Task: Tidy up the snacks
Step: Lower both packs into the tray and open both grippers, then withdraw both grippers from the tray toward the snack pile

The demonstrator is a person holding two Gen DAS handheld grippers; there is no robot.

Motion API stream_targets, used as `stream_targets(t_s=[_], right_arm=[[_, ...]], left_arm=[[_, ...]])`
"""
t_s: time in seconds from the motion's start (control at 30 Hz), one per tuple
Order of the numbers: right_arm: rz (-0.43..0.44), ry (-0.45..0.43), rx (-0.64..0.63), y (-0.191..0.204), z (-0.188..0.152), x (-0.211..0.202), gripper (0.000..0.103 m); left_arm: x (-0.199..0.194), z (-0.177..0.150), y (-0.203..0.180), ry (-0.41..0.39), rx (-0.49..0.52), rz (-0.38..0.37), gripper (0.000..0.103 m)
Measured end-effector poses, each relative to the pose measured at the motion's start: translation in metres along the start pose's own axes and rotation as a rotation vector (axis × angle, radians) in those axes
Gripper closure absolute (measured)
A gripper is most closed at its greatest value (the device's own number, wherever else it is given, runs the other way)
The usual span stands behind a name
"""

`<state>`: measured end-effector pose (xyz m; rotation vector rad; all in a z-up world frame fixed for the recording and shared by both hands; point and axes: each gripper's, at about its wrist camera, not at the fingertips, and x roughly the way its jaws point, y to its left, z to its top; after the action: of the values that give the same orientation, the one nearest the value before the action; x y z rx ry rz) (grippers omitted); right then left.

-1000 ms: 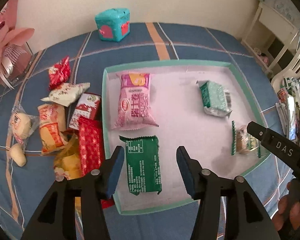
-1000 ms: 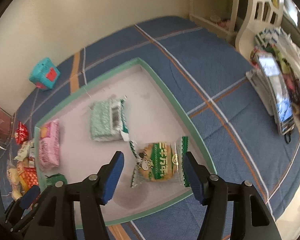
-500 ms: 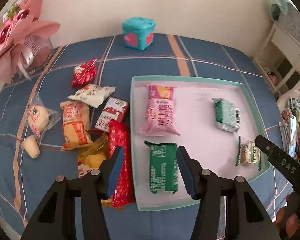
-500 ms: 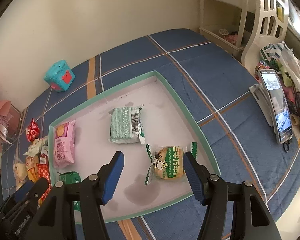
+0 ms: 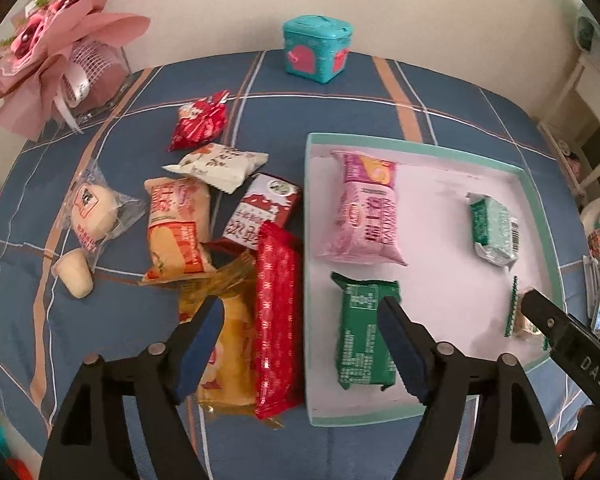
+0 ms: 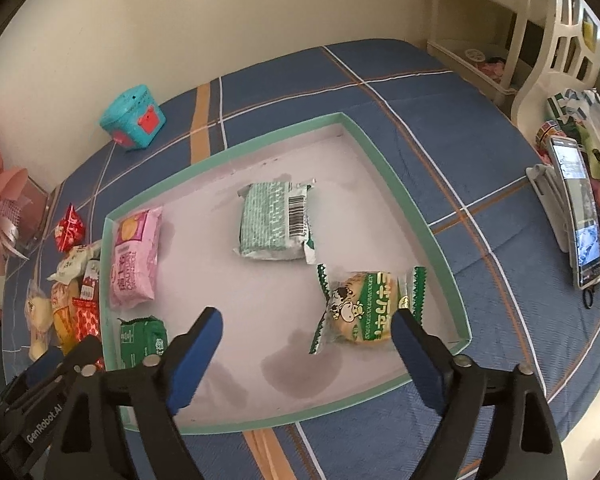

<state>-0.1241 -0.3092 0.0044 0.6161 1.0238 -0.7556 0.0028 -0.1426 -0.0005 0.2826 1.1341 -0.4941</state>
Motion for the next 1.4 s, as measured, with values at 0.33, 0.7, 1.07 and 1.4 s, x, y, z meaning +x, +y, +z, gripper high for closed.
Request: stream_targets(t_s=[0.33, 0.7, 1.07, 1.4], right_arm=[[-0.006, -0.005, -0.035, 0.005, -0.002, -0.001, 0.000], [-0.003, 0.002, -0.072, 0.014, -0.006, 0.001, 0.000], [0.084, -0.039, -0.156, 0.054, -0.022, -0.004, 0.000], [0.167, -0.034, -0.234, 0.110, -0.042, -0.007, 0.000]], left_arm=[[0.004, 0.001, 0.016, -0.008, -0.054, 0.027, 0.013], [0.001, 0.002, 0.039, -0.027, -0.119, 0.061, 0.003], [-0.002, -0.003, 0.071, -0.020, -0.128, 0.066, 0.002], [-0.014, -0.007, 0.126, -0.023, -0.230, 0.065, 0.002]])
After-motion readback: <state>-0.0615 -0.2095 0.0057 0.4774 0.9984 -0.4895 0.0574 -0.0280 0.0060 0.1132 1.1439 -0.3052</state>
